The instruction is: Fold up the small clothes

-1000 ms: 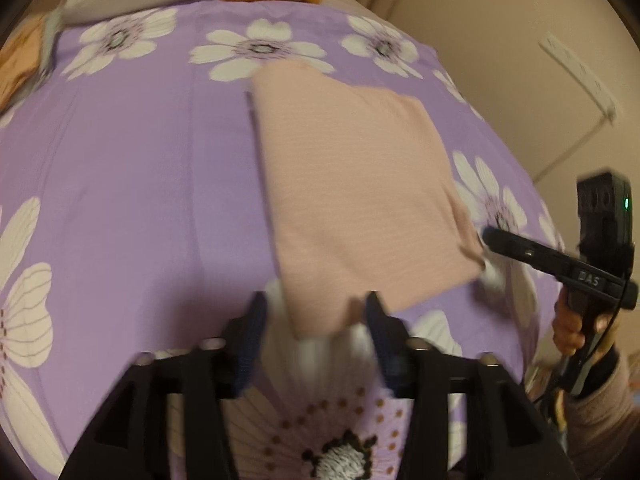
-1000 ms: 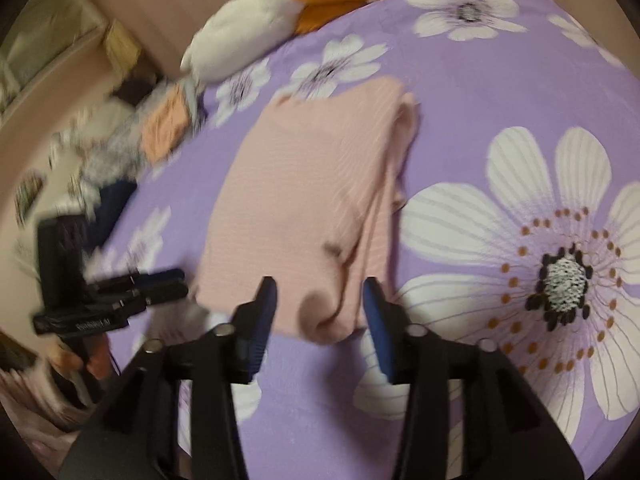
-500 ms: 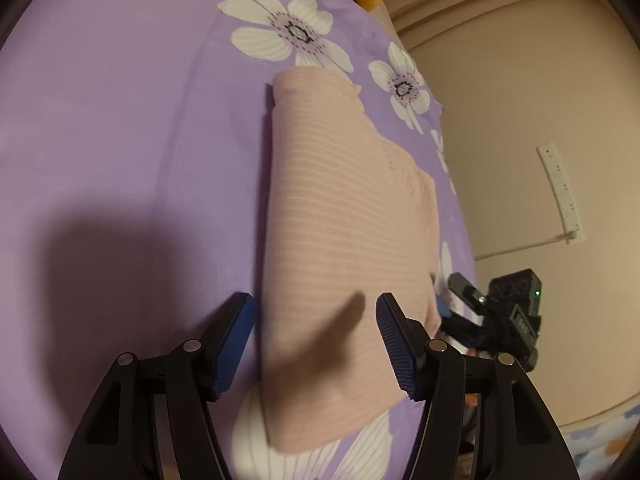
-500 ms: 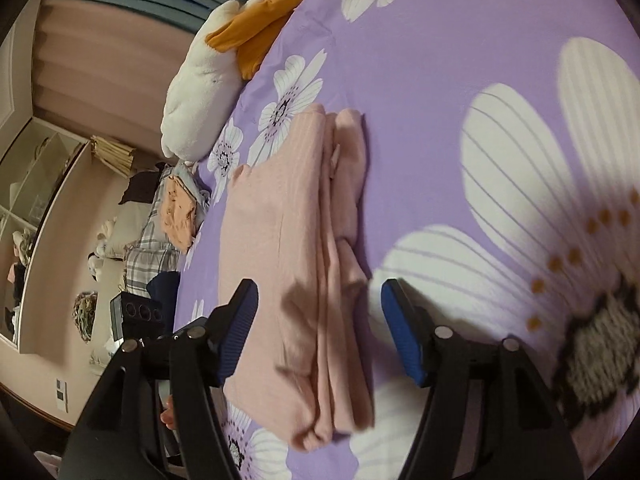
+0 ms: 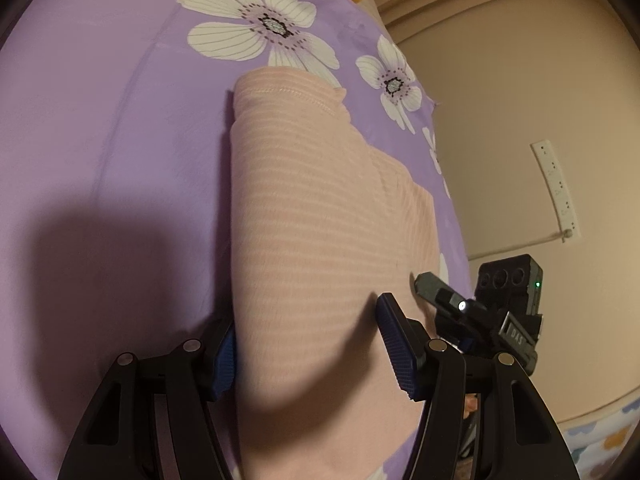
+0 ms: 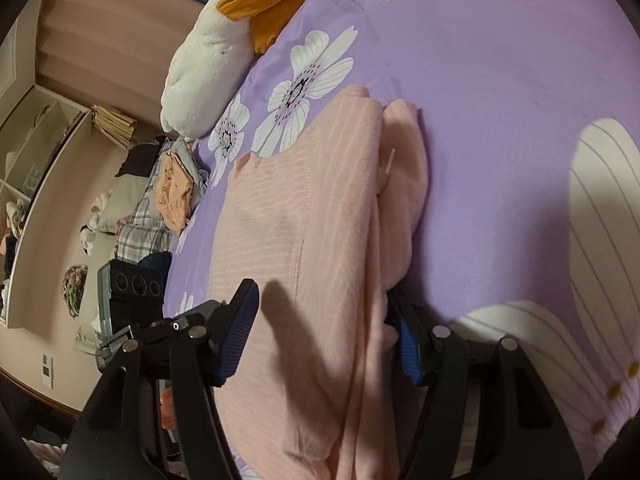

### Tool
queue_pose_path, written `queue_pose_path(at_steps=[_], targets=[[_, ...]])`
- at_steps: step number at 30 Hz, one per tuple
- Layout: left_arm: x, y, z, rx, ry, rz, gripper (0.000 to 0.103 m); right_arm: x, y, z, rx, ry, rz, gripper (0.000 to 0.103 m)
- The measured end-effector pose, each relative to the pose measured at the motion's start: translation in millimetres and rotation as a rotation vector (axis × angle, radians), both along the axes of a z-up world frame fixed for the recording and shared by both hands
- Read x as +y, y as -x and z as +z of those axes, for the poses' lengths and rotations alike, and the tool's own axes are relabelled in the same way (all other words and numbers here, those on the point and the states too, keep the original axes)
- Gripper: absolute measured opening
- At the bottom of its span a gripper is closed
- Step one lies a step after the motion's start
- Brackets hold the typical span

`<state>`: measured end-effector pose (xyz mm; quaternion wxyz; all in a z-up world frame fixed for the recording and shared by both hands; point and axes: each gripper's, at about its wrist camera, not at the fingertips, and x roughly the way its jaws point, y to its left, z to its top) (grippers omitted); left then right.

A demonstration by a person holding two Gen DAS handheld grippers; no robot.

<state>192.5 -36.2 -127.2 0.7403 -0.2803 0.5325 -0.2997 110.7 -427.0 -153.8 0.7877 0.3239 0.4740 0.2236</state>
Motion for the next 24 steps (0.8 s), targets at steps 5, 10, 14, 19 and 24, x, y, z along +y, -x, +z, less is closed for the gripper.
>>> queue_pose_path(at_steps=[5,10,14,19,24], targets=[[-12.2,-8.2,2.2,-0.015,-0.037,-0.015,0.061,7.6,-5.8,-1.0,-0.011,0.038,0.001,0.048],[-18.9,-6.7,6.0,-0.039,-0.11,-0.029,0.061,17.6,-4.2,4.1,-0.036,0.112,-0.002,0.036],[-23.2,-4.6,9.3,-0.053,-0.168,-0.024,0.052,30.7,-1.1,14.0,-0.075,0.208,-0.007,0.032],[-27.0,1.2,15.7,-0.081,-0.227,-0.019,0.042,46.1,4.1,31.2,-0.134,0.312,-0.008,0.03],[-26.2,10.9,24.6,-0.103,-0.268,-0.017,0.04,65.3,15.1,48.1,-0.182,0.389,0.011,0.029]])
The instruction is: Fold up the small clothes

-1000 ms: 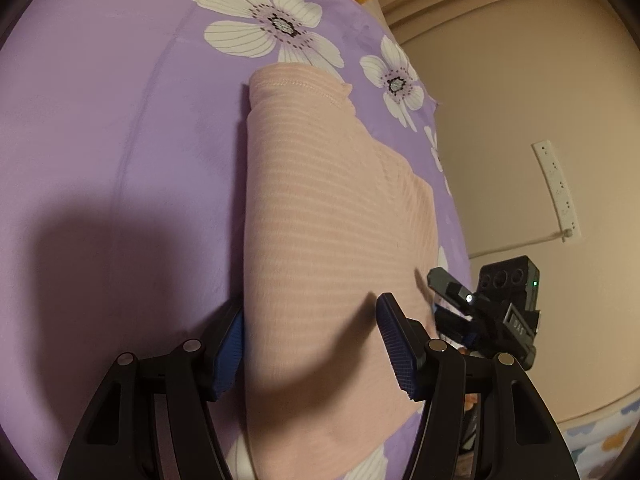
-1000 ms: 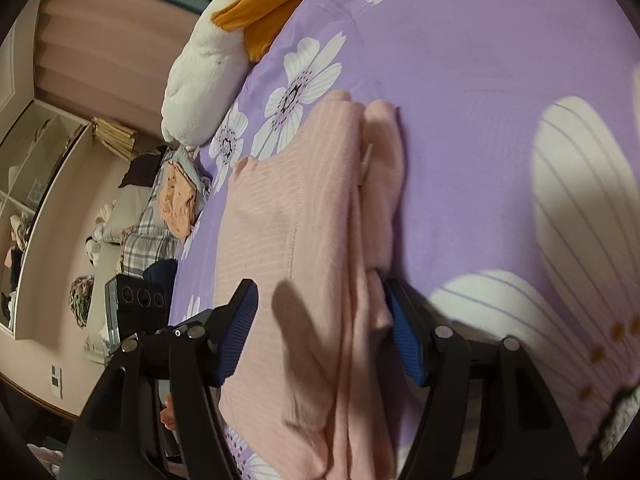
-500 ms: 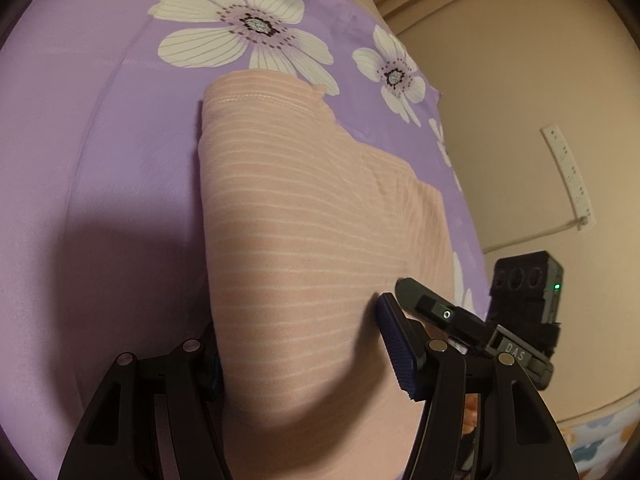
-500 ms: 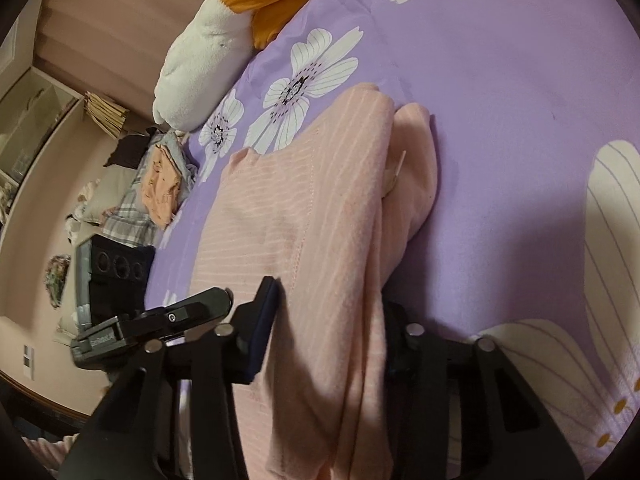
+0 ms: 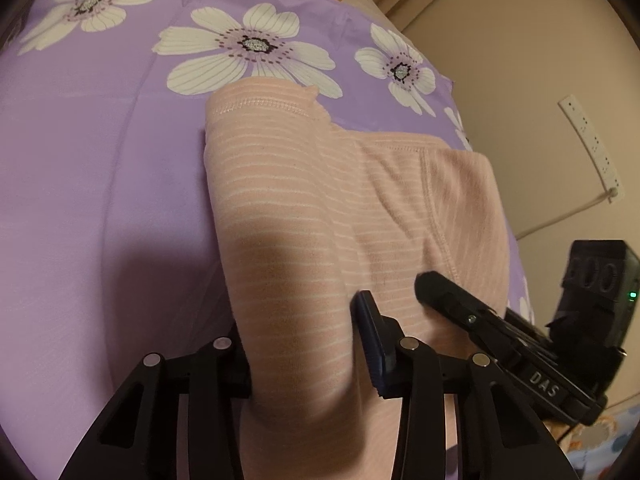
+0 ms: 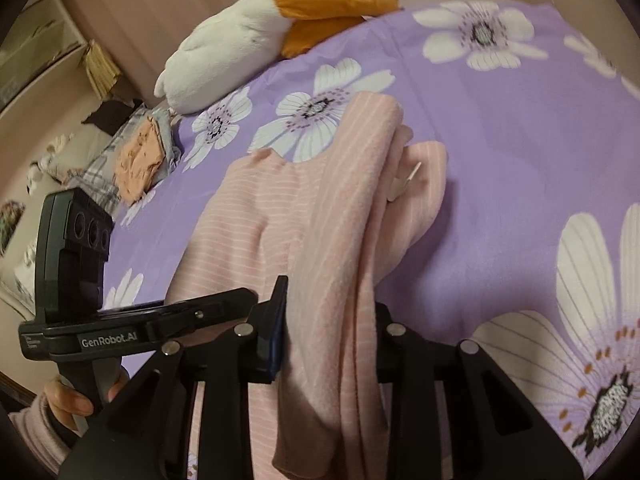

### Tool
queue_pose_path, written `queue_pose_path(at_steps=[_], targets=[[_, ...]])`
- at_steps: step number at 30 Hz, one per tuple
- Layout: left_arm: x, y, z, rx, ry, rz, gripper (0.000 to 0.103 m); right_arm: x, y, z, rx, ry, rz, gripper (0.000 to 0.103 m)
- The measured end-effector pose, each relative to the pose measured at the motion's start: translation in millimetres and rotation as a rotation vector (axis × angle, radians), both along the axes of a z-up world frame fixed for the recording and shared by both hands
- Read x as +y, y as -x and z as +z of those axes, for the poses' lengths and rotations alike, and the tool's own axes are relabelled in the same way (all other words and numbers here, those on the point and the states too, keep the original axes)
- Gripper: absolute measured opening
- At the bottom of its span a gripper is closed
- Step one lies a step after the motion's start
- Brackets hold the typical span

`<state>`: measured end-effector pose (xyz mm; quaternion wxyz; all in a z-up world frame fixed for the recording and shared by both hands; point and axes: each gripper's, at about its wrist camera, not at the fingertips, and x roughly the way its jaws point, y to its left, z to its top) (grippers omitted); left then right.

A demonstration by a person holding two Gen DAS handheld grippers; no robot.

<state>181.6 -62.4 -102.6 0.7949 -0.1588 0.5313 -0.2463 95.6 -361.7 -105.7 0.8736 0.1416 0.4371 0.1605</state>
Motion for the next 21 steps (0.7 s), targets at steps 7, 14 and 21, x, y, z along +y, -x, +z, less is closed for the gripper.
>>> queue_pose_path(at_steps=[7,14,21], targets=[[6.4,15.5,12.6,-0.03,-0.025,0.008,0.04,18.2,22.7,15.2,-0.026,0.042,0.023,0.029],[17.5,40.7,30.9,-0.079,-0.047,0.017,0.04,34.5,50.9,33.8,-0.058,0.052,0.046,0.029],[25.1,59.5,41.1,-0.1,-0.049,0.031,0.04,47.6,78.9,48.1,-0.087,0.067,0.07,0.029]])
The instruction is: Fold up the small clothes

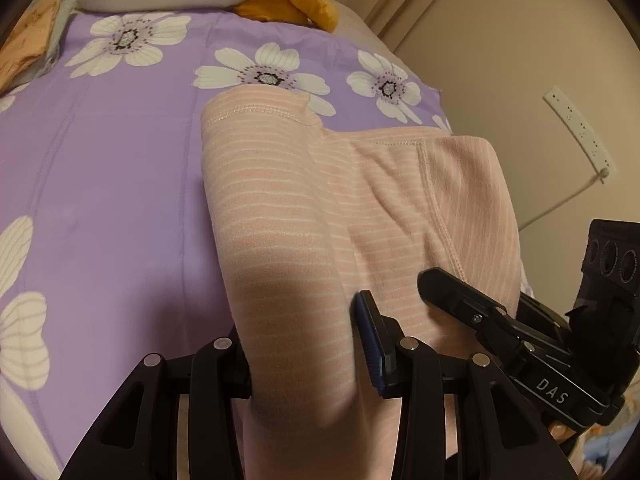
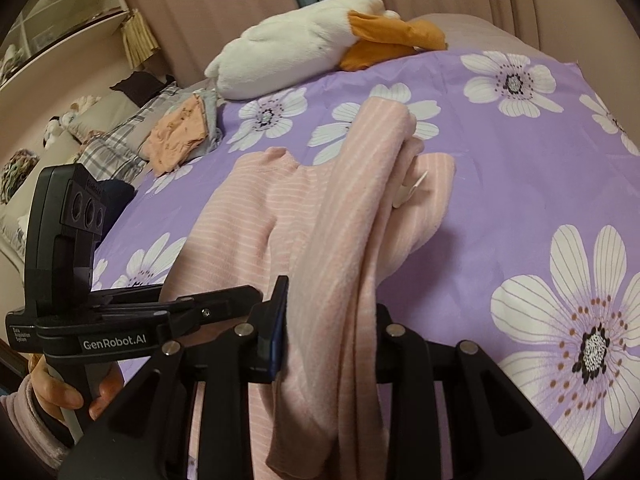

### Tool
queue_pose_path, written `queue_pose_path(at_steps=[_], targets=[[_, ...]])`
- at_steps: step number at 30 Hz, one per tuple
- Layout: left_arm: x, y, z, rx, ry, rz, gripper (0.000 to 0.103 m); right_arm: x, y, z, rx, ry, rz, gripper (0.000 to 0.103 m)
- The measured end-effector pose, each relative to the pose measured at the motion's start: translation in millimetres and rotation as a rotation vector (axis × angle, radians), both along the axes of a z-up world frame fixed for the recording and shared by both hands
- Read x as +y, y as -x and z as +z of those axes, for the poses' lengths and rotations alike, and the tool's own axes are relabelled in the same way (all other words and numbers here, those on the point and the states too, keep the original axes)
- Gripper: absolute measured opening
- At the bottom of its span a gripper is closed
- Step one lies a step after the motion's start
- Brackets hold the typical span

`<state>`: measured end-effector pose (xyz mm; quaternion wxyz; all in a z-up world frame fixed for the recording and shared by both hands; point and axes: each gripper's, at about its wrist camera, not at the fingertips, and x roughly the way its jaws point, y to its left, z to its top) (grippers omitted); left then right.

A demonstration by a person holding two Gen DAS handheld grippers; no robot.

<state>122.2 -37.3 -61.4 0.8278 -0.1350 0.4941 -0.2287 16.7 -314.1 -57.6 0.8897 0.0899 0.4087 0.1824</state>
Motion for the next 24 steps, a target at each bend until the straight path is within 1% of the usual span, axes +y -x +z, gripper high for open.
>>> queue_pose_path(at_steps=[10,24], targets=[[17.9,23.3,8.4,-0.023,0.006,0.027,0.04,18.5,27.3,13.8,-0.027,0.012,0.031,0.029],[41.7,47.7,22.8,-0.059,0.0,0.07,0.04,45.2,48.6,32.2,-0.065,0.024,0.09,0.029]])
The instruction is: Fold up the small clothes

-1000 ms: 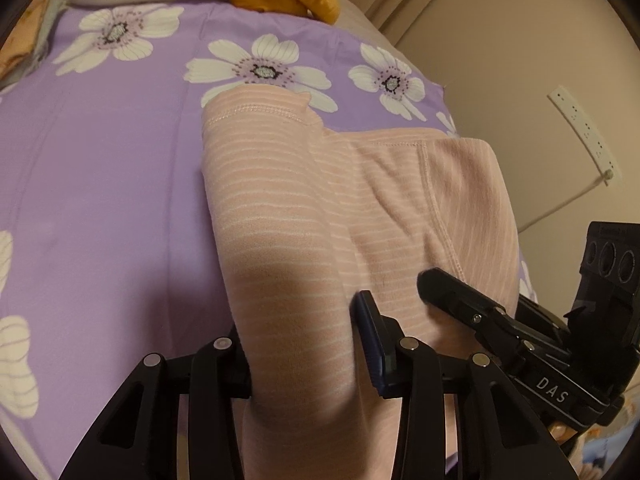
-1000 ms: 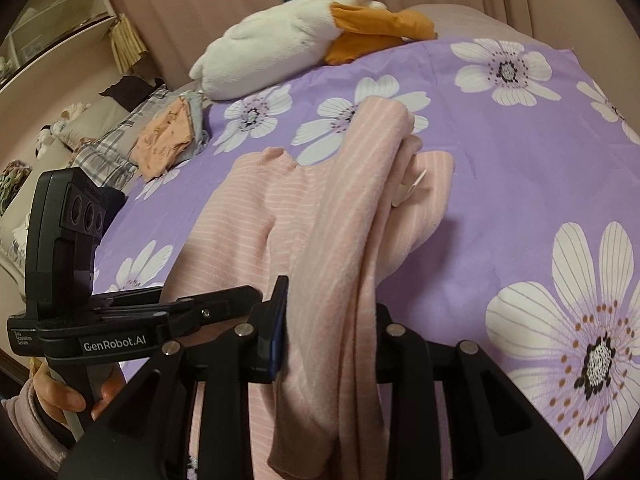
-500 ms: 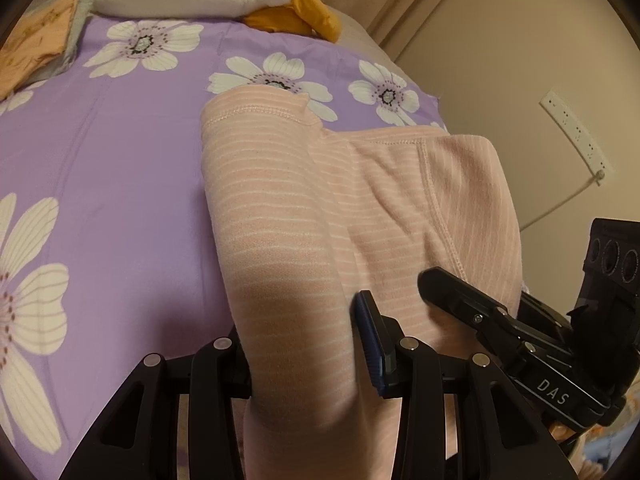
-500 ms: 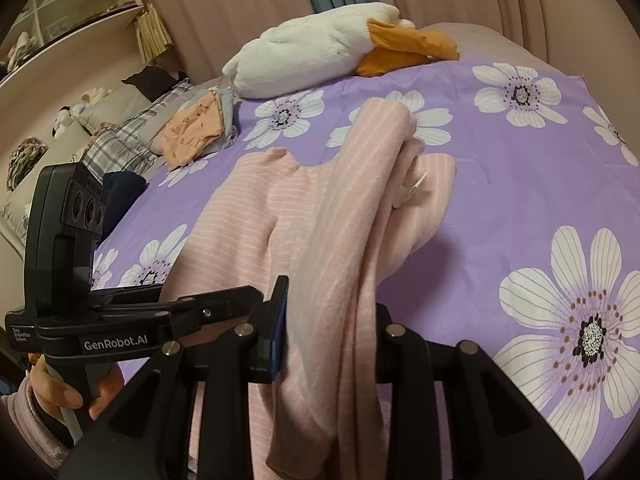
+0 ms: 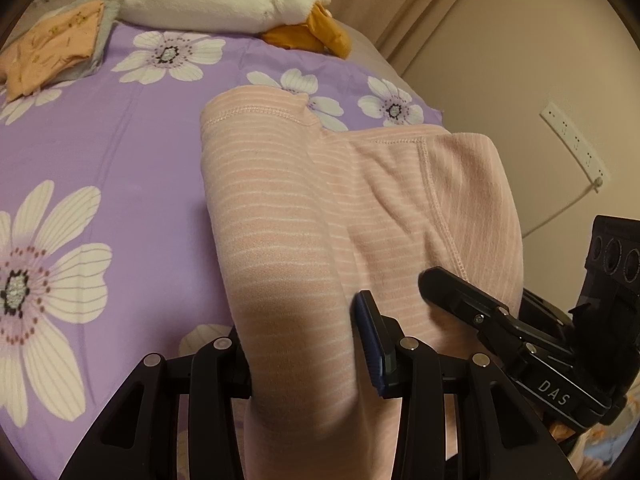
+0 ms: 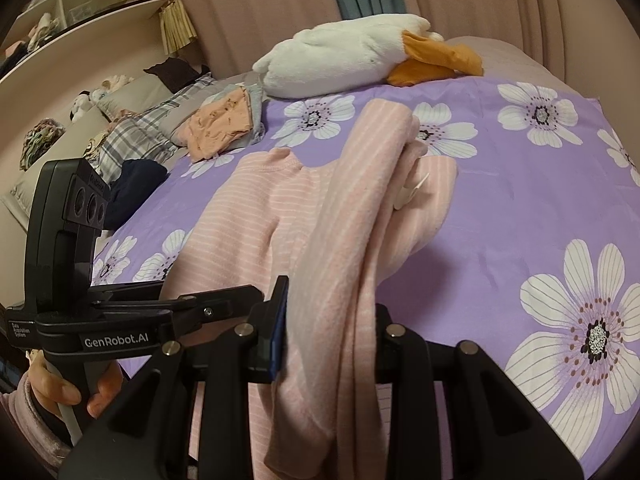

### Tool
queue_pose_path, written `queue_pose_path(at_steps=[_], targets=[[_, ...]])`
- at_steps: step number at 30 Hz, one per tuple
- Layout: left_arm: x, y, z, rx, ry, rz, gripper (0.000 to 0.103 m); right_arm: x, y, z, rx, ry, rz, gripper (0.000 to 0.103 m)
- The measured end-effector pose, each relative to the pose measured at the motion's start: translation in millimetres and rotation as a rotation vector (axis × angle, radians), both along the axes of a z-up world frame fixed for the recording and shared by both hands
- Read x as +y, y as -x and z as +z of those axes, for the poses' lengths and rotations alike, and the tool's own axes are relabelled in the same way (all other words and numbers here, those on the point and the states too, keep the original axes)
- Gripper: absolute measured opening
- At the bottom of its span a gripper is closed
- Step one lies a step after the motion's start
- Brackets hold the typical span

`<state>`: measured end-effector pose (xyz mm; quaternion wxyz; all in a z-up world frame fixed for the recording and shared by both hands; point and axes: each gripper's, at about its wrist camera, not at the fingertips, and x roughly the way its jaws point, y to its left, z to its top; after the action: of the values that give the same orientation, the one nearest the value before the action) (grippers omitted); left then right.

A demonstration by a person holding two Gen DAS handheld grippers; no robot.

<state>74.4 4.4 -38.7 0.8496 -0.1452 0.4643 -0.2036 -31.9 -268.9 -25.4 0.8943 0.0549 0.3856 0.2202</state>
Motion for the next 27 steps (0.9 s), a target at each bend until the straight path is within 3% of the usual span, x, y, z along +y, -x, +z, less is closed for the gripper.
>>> queue_pose_path(at_steps=[27], targets=[[29.3,29.4,27.9,-0.092,-0.005,0.069,0.04,31.5,7.0,27.9,-0.085,0.016,0.075,0.029]])
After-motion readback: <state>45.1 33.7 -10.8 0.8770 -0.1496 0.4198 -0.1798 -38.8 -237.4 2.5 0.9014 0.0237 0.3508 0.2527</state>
